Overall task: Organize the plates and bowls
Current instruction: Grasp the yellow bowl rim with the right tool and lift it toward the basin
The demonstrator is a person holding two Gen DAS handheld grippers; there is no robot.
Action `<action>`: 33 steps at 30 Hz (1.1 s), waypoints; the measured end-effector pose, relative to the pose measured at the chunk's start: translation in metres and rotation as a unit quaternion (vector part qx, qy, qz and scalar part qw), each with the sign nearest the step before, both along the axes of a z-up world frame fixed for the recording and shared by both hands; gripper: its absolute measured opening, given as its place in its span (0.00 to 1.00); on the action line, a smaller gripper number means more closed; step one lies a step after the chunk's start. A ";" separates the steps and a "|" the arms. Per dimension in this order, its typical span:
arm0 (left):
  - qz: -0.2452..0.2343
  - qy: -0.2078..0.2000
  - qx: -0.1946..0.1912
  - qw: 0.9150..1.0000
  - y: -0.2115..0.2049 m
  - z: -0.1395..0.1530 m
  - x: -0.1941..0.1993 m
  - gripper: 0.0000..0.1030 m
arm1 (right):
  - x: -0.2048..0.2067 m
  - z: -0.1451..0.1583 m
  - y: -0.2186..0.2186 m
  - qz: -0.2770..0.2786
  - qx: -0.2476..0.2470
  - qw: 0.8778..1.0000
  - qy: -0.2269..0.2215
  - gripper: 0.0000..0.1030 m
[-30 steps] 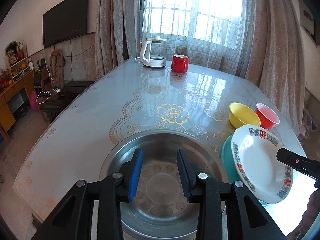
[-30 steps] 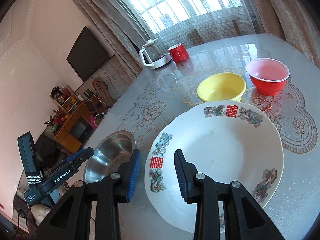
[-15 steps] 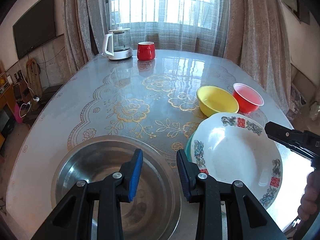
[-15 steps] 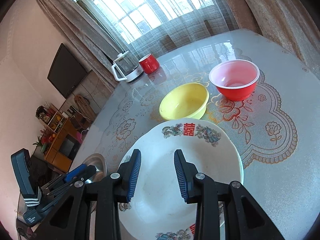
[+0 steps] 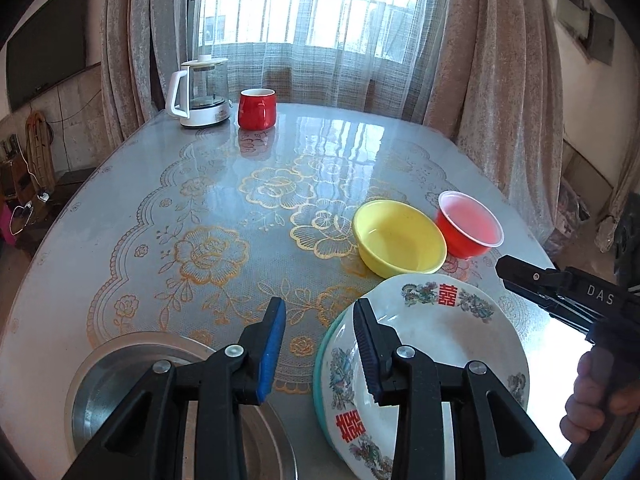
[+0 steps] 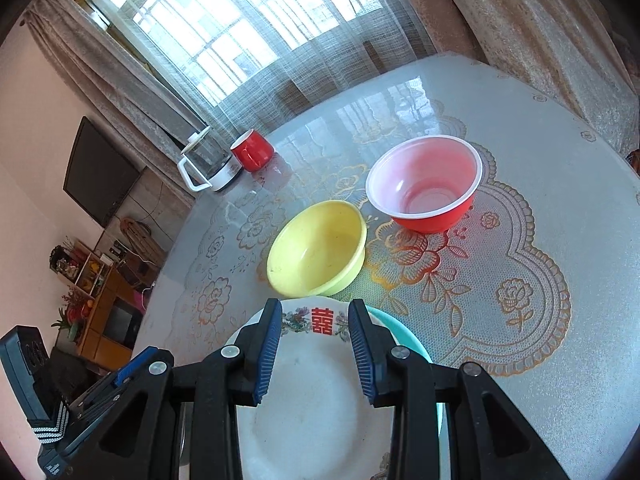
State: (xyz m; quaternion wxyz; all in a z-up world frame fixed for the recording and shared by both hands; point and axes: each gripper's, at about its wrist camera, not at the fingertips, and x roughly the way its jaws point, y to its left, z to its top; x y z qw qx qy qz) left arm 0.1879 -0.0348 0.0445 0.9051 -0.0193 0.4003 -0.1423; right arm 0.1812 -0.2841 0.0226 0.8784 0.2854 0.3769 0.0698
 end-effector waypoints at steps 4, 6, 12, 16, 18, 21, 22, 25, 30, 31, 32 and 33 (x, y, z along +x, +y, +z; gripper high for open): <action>-0.003 0.010 -0.011 1.000 -0.004 -0.004 0.019 0.39 | 0.016 -0.005 -0.005 -0.018 0.004 1.000 0.021 0.34; 0.000 0.012 -0.006 1.000 -0.008 -0.007 0.028 0.40 | 0.025 -0.011 -0.008 -0.021 0.013 0.999 0.032 0.34; 0.004 0.061 -0.042 0.997 -0.016 -0.019 0.065 0.39 | 0.048 -0.023 -0.007 -0.027 0.028 0.998 0.044 0.26; -0.007 0.082 -0.063 0.995 -0.028 -0.026 0.084 0.38 | 0.062 -0.029 -0.006 -0.034 0.028 0.998 0.054 0.25; -0.011 0.093 -0.071 0.993 -0.033 -0.029 0.093 0.38 | 0.067 -0.032 -0.005 -0.033 0.029 0.997 0.059 0.24; -0.014 0.104 -0.070 0.992 -0.040 -0.034 0.105 0.37 | 0.073 -0.037 -0.003 -0.036 0.028 0.997 0.068 0.24; -0.014 0.110 -0.070 0.991 -0.043 -0.036 0.109 0.36 | 0.075 -0.039 -0.003 -0.036 0.030 0.996 0.071 0.24; -0.010 0.129 -0.076 0.989 -0.047 -0.046 0.120 0.31 | 0.078 -0.043 -0.002 -0.035 0.028 0.996 0.076 0.24; -0.012 0.159 -0.102 0.982 -0.053 -0.062 0.133 0.14 | 0.086 -0.048 0.000 -0.038 0.013 0.996 0.085 0.16; -0.012 0.158 -0.102 0.982 -0.055 -0.062 0.134 0.12 | 0.087 -0.048 0.002 -0.037 0.008 0.996 0.086 0.14; -0.011 0.155 -0.096 0.983 -0.057 -0.061 0.133 0.11 | 0.088 -0.048 0.002 -0.037 0.002 0.996 0.085 0.12; -0.012 0.151 -0.094 0.984 -0.057 -0.060 0.132 0.11 | 0.088 -0.048 0.003 -0.036 -0.001 0.996 0.085 0.12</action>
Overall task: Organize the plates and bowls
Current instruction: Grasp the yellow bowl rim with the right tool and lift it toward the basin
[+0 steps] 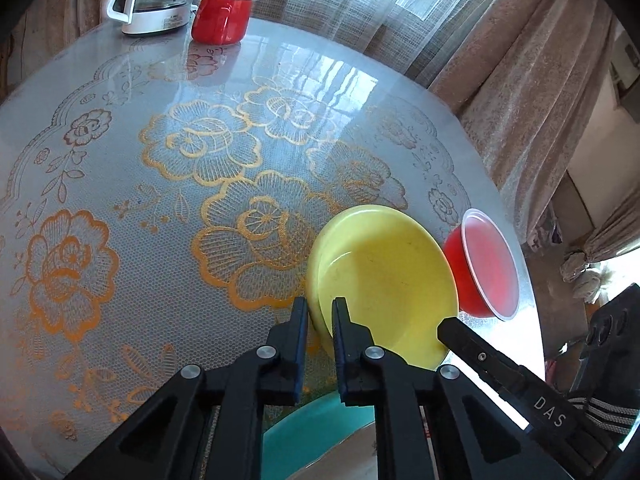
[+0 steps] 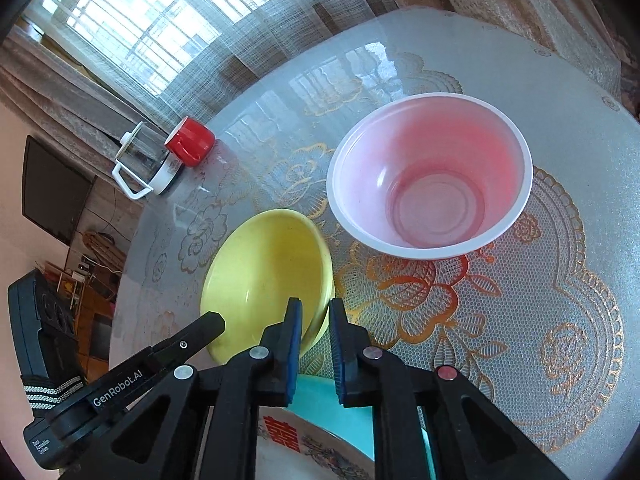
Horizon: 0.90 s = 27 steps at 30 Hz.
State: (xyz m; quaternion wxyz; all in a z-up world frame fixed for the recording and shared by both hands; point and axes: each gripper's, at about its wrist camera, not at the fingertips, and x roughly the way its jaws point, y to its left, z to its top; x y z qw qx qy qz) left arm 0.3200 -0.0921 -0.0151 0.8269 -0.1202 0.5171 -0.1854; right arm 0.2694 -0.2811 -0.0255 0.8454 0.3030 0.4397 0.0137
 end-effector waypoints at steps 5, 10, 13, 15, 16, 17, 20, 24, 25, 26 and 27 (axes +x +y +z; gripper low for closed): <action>0.003 -0.032 -0.006 0.999 0.008 0.018 -0.009 0.11 | -0.003 0.007 0.000 0.008 0.001 1.000 -0.017 0.12; 0.015 -0.063 0.006 0.998 0.022 0.038 -0.022 0.12 | -0.006 0.022 0.011 0.024 0.006 0.999 -0.037 0.12; 0.026 -0.069 -0.001 0.997 0.036 0.047 -0.032 0.12 | -0.011 0.032 0.019 0.037 0.005 0.998 -0.049 0.12; 0.032 -0.073 -0.003 0.997 0.045 0.053 -0.039 0.12 | -0.016 0.037 0.025 0.046 0.007 0.997 -0.054 0.12; 0.036 -0.076 -0.002 0.996 0.050 0.055 -0.044 0.12 | -0.019 0.040 0.029 0.052 0.008 0.997 -0.059 0.12; 0.039 -0.079 -0.002 0.996 0.055 0.058 -0.049 0.12 | -0.022 0.043 0.033 0.057 0.009 0.996 -0.062 0.12; 0.051 -0.086 0.001 0.995 0.069 0.064 -0.067 0.12 | -0.033 0.052 0.045 0.074 0.009 0.994 -0.075 0.12; 0.061 -0.099 0.005 0.993 0.091 0.073 -0.092 0.13 | -0.052 0.061 0.065 0.101 0.010 0.991 -0.090 0.12; 0.064 -0.100 0.004 0.993 0.097 0.074 -0.099 0.13 | -0.056 0.062 0.070 0.109 0.009 0.990 -0.092 0.12; 0.067 -0.100 0.002 0.993 0.103 0.075 -0.105 0.13 | -0.061 0.063 0.075 0.116 0.010 0.989 -0.094 0.12; 0.070 -0.100 0.000 0.993 0.110 0.075 -0.111 0.13 | -0.065 0.064 0.080 0.122 0.010 0.988 -0.095 0.12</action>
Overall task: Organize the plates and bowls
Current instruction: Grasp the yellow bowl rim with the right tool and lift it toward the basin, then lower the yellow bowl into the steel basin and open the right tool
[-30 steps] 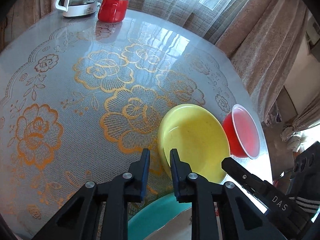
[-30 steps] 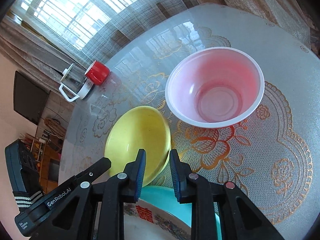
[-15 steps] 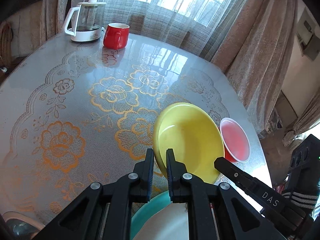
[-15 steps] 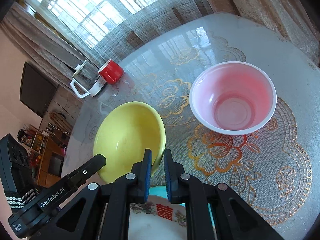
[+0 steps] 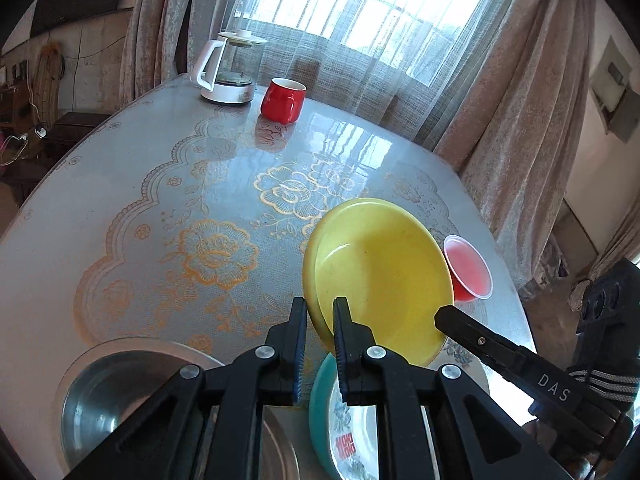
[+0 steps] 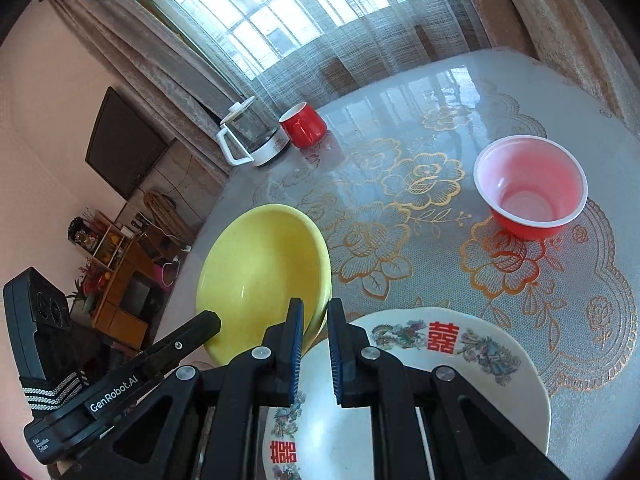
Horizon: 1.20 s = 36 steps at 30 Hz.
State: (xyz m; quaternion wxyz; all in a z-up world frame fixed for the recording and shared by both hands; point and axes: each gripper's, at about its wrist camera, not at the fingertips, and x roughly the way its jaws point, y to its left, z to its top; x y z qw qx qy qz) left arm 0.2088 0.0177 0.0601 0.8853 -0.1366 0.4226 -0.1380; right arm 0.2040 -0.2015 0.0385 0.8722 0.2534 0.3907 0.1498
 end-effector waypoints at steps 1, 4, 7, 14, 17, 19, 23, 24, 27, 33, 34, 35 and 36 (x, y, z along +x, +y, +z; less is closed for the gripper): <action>0.002 -0.001 -0.001 1.000 0.006 0.000 -0.007 0.13 | -0.004 0.000 0.005 0.006 0.000 1.000 -0.002 0.12; 0.011 -0.011 0.000 1.000 0.022 0.002 -0.027 0.13 | -0.014 -0.001 0.022 0.025 0.001 1.000 -0.003 0.12; 0.023 -0.017 0.009 1.000 0.041 0.002 -0.050 0.14 | -0.026 -0.003 0.040 0.048 0.003 0.999 -0.004 0.12; 0.064 -0.005 0.004 0.998 0.087 -0.016 -0.090 0.14 | -0.042 -0.009 0.087 0.101 0.000 0.995 0.002 0.12; 0.078 0.008 -0.009 0.997 0.100 -0.028 -0.100 0.14 | -0.046 -0.014 0.101 0.117 -0.006 0.993 0.008 0.12; 0.085 0.012 -0.011 0.996 0.106 -0.034 -0.105 0.14 | -0.048 -0.019 0.107 0.125 -0.009 0.992 0.014 0.12; 0.095 0.012 -0.009 0.995 0.113 -0.040 -0.115 0.14 | -0.053 -0.023 0.117 0.137 -0.016 0.990 0.022 0.12; 0.096 0.012 -0.006 0.995 0.114 -0.041 -0.118 0.14 | -0.054 -0.025 0.119 0.141 -0.017 0.990 0.024 0.12; 0.100 0.017 -0.007 0.995 0.119 -0.046 -0.120 0.14 | -0.054 -0.030 0.126 0.149 -0.023 0.988 0.032 0.12; 0.106 0.024 0.008 0.994 0.120 -0.056 -0.121 0.14 | -0.052 -0.038 0.135 0.160 -0.040 0.985 0.044 0.13; 0.106 0.024 0.011 0.994 0.119 -0.058 -0.121 0.14 | -0.052 -0.039 0.136 0.160 -0.044 0.985 0.044 0.13; 0.106 0.025 0.013 0.994 0.119 -0.060 -0.121 0.14 | -0.053 -0.040 0.138 0.160 -0.047 0.985 0.045 0.13; 0.105 0.027 0.014 0.994 0.118 -0.061 -0.121 0.14 | -0.053 -0.041 0.139 0.160 -0.048 0.985 0.046 0.13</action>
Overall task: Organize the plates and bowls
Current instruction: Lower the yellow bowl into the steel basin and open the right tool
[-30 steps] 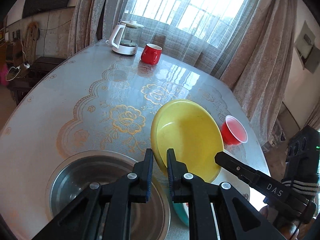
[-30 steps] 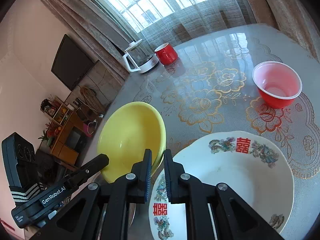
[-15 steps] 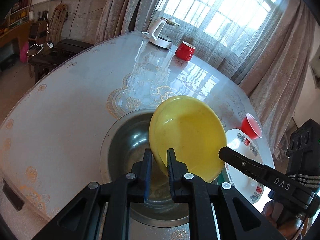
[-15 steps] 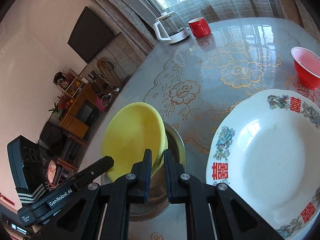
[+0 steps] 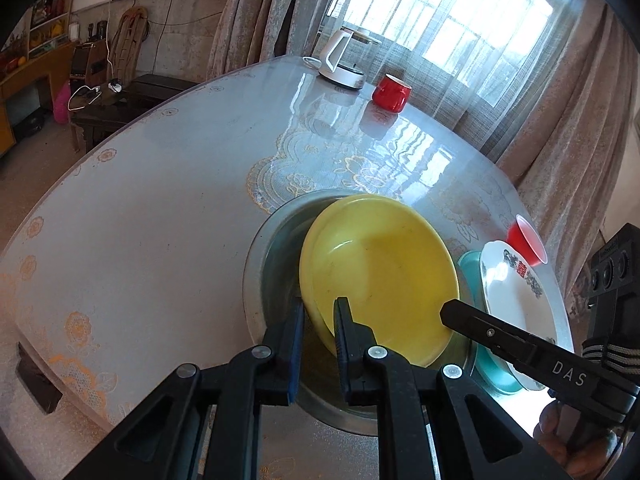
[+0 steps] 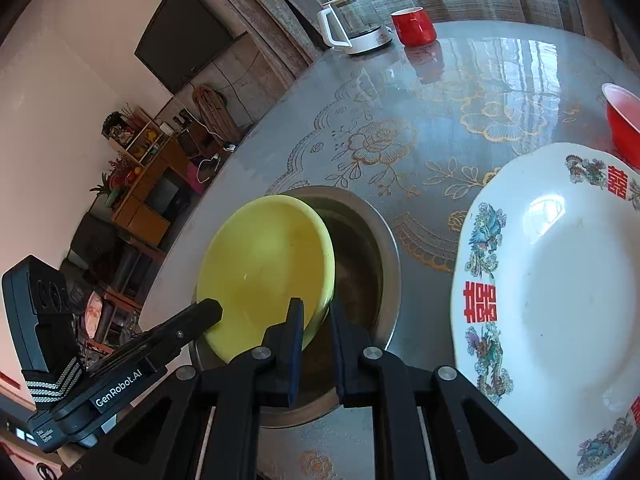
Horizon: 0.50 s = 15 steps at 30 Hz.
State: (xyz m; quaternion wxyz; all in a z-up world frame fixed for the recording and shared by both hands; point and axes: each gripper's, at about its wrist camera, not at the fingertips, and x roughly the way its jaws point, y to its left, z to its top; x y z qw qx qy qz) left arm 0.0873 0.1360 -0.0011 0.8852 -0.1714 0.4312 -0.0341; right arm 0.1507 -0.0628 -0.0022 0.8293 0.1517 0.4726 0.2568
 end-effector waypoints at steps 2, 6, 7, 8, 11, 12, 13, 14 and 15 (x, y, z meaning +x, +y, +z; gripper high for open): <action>-0.002 -0.001 0.004 1.000 -0.002 -0.001 0.000 0.14 | -0.001 -0.001 -0.001 -0.001 -0.004 1.000 0.000 0.13; -0.004 -0.005 0.024 1.000 -0.007 -0.001 -0.002 0.14 | -0.004 -0.001 -0.001 -0.002 -0.009 1.000 -0.003 0.14; -0.004 -0.006 0.029 1.000 -0.009 -0.001 -0.002 0.14 | -0.004 -0.001 -0.001 -0.002 -0.014 1.000 -0.005 0.14; -0.003 -0.006 0.030 1.000 -0.009 -0.002 -0.003 0.14 | -0.005 -0.001 -0.001 -0.002 -0.017 1.000 -0.008 0.14; -0.003 -0.006 0.031 1.000 -0.011 -0.002 0.000 0.14 | -0.006 -0.001 -0.001 -0.002 -0.023 1.000 -0.012 0.14; -0.003 -0.005 0.031 1.000 -0.012 -0.002 0.000 0.14 | -0.006 0.000 -0.001 -0.003 -0.026 1.000 -0.012 0.14; -0.003 -0.004 0.032 0.999 -0.012 -0.003 0.000 0.14 | -0.006 0.000 -0.001 -0.003 -0.029 0.999 -0.014 0.14; -0.003 -0.005 0.034 0.999 -0.013 -0.003 0.000 0.15 | -0.008 0.000 -0.001 -0.004 -0.034 0.999 -0.016 0.14; -0.003 -0.005 0.035 0.999 -0.013 -0.003 0.000 0.16 | -0.008 0.001 -0.001 -0.004 -0.037 0.999 -0.019 0.14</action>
